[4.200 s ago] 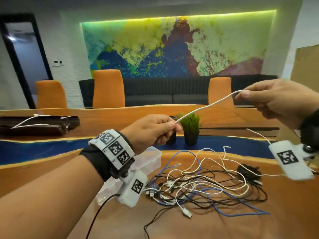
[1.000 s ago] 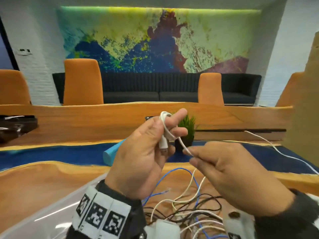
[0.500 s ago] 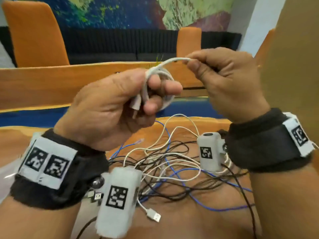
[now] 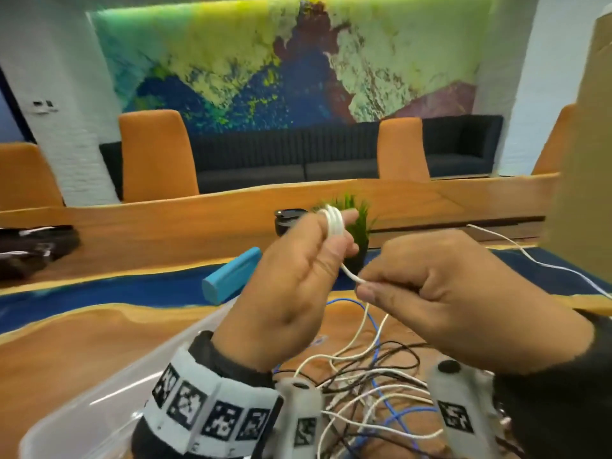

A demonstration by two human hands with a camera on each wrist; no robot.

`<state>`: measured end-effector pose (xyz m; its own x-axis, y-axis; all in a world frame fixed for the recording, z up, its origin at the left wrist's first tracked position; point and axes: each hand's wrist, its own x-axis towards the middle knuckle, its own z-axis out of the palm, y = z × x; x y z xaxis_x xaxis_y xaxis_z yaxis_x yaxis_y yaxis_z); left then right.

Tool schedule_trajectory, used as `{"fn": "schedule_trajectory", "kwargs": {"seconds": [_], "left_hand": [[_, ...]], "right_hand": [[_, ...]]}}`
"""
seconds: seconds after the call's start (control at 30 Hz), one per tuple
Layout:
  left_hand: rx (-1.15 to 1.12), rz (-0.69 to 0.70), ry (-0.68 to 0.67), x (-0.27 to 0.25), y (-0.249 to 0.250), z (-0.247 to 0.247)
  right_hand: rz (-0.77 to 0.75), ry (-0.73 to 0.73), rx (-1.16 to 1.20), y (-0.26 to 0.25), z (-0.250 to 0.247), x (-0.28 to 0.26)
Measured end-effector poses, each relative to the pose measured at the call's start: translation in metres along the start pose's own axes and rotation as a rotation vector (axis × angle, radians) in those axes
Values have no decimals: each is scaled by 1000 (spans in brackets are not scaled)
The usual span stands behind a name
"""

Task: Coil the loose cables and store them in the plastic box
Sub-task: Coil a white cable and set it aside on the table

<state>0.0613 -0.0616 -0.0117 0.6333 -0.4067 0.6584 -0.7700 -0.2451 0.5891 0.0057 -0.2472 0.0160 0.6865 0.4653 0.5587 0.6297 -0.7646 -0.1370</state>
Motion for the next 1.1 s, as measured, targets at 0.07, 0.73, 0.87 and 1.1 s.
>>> {"fn": "schedule_trajectory", "kwargs": {"seconds": [0.07, 0.73, 0.87, 1.1], "left_hand": [[183, 58, -155, -2, 1, 3], [-700, -471, -76, 1, 15, 8], [-667, -479, 55, 2, 13, 12], [-385, -254, 91, -2, 5, 20]], "right_hand": [[7, 118, 24, 4, -4, -1], [34, 211, 203, 16, 26, 10], [105, 258, 270, 16, 29, 10], [94, 429, 215, 14, 35, 11]]}}
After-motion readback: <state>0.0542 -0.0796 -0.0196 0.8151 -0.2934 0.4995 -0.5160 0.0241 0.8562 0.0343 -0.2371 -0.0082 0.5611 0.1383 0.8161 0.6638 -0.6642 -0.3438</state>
